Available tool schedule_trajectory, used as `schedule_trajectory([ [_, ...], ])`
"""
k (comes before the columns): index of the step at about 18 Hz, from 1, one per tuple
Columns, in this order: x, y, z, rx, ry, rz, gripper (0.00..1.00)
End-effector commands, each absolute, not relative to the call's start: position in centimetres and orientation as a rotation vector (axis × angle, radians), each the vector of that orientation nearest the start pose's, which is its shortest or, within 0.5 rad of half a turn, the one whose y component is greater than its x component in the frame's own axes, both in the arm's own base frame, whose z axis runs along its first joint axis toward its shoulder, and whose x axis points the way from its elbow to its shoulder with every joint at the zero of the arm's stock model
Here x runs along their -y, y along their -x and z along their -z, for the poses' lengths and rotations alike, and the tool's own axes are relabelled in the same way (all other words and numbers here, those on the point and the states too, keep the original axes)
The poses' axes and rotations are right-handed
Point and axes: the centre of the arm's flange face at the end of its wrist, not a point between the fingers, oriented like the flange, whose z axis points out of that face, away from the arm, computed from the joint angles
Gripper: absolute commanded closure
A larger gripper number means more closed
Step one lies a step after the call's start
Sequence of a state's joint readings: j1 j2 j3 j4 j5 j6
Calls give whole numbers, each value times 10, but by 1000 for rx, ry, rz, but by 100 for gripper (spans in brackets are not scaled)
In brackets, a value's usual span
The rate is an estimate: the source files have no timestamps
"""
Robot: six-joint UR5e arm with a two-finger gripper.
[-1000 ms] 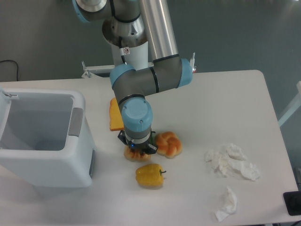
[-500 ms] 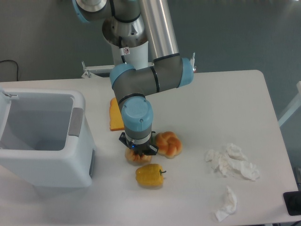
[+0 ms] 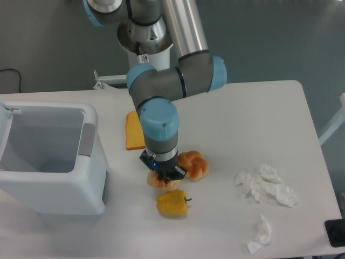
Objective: Pick up the square bread
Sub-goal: 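Close the gripper around one braided bread roll, then lift the held roll and carry it beside the green pepper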
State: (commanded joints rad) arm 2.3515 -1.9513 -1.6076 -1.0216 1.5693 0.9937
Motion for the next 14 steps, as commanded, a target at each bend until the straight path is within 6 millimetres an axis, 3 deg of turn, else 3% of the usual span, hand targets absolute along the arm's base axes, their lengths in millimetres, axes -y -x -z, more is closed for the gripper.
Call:
schedule_trajectory([
  [6,-529,371,-362,-471,2968,-263,80],
  [14,-510,395,-418,-440,2852,-319,76],
])
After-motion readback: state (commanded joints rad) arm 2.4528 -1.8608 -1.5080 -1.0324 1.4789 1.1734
